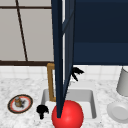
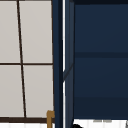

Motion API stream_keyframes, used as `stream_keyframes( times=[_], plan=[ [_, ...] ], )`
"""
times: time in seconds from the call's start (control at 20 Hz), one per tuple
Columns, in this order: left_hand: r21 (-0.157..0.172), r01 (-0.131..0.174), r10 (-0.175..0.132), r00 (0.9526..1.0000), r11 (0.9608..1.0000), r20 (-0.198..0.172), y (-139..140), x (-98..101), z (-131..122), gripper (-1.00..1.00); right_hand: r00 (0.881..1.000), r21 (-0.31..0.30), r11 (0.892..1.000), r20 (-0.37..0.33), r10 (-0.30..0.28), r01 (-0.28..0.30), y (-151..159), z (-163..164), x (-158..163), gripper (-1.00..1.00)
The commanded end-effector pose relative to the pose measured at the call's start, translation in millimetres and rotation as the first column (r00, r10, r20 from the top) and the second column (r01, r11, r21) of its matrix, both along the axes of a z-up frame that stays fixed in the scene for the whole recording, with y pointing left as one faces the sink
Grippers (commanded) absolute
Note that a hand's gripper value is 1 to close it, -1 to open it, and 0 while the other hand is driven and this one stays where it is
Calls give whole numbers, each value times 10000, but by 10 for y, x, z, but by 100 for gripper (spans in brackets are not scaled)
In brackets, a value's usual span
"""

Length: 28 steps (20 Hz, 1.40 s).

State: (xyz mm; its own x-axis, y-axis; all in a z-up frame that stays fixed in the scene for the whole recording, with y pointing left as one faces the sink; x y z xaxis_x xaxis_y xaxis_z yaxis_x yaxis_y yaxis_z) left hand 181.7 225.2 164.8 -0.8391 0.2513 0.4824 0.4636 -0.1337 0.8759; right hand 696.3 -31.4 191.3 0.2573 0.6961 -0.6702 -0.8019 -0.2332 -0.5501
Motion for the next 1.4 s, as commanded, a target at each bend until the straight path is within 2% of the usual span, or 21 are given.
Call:
stream_keyframes(
  times=[0.0, 0.1, 0.25, 0.4, 0.7, 0.9, 1.15, 1.35],
  plan=[
    [0, 0, 0, 10000, 10000, 0, 0, 0, 0, 0, 10000, 152, 9999, -11, -71, 72, -64, 310, 6, -100],
    [0, 0, 0, 10000, 10000, 0, 0, 0, 0, 0, 9996, 395, 9992, -270, 5, 6, -113, 429, 8, -100],
    [0, 0, 0, 10000, 10000, 0, 0, 0, 0, 0, 10000, 1109, 9938, -16, 86, -84, -276, 502, -86, -100],
    [0, 0, 0, 10000, 10000, 0, 0, 0, 0, 0, 9998, 1422, 9897, -8, 194, -191, -397, 604, -152, -100],
    [0, 0, 0, 10000, 10000, 0, 0, 0, 0, 0, 9993, 2230, 9741, -25, 382, -366, -609, 767, -331, -100],
    [0, 0, 0, 10000, 10000, 0, 0, 0, 0, 0, 9992, 2896, 9564, -9, 410, -390, -721, 824, -493, -100],
    [0, 0, 0, 10000, 10000, 0, 0, 0, 0, 0, 9986, 3661, 9291, 223, 479, -528, -821, 875, -739, -100],
    [0, 0, 0, 10000, 10000, 0, 0, 0, 0, 0, 9977, 4326, 8993, 456, 494, -643, -896, 895, -918, -100]
  ],
)
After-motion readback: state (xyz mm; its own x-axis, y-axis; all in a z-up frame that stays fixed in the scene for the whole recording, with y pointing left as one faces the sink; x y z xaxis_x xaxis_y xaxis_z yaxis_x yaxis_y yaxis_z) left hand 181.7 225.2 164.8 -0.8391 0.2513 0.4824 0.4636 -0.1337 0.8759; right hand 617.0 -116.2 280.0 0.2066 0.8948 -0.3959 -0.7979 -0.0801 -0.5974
